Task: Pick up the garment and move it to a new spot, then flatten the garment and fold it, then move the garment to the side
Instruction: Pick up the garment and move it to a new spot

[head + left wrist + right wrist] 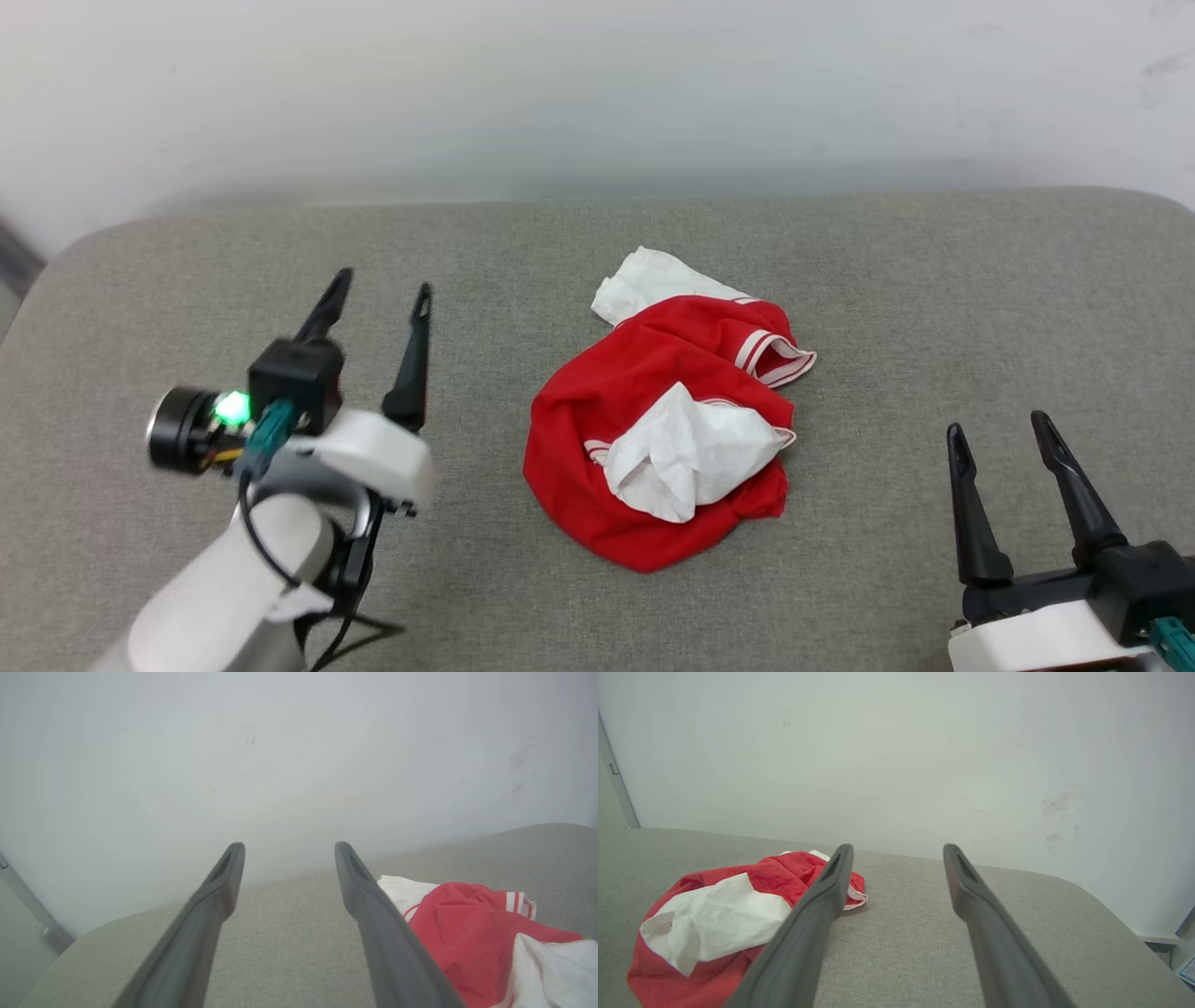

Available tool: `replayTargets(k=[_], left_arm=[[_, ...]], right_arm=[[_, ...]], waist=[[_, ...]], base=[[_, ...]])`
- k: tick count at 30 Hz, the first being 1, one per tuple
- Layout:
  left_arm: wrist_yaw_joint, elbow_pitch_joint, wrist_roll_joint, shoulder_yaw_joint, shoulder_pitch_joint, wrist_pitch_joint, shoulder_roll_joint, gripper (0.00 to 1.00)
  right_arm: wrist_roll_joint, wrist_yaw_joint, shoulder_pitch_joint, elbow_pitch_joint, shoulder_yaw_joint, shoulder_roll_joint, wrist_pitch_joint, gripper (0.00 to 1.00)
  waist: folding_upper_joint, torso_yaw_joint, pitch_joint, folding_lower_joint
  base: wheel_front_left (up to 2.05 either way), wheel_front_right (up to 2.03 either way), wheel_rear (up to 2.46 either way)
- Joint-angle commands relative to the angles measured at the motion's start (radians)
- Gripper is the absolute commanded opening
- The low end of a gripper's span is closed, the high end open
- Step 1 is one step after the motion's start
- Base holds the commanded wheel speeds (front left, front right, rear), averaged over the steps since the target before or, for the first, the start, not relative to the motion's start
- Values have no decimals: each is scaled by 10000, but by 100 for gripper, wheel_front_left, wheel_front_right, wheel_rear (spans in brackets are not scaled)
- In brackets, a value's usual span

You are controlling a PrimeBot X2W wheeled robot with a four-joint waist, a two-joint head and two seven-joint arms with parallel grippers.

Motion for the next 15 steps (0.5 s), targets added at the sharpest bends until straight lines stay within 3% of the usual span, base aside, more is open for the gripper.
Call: replayTargets(k=[1,3,7,11,15], left_arm=[[185,-198,227,267,461,-52,-4,100],[597,-808,834,1056,1323,-44,-92,100],[866,-1602,1842,2322,2989,-47,-517,100],[612,-2112,2678,3307,4265,-48,-1181,100],[6,-2189,3325,4092,5115,-49,-1918,100]], right_arm=[[66,-5,93,-24,-14,23,-24,100],[92,-3,165,-28,-25,26,-23,100],[187,-3,277,16,-49,22,-24,100],[357,-3,379,98,-47,23,-24,100],[612,-3,482,189,-39,23,-24,100]], waist=[[-1,54,-68,0],[-1,104,-137,0],[-1,174,-249,0],[-1,235,-342,0],[-1,274,-428,0]], base=[[0,0,0],[0,0,0],[0,0,0],[0,0,0],[0,0,0]])
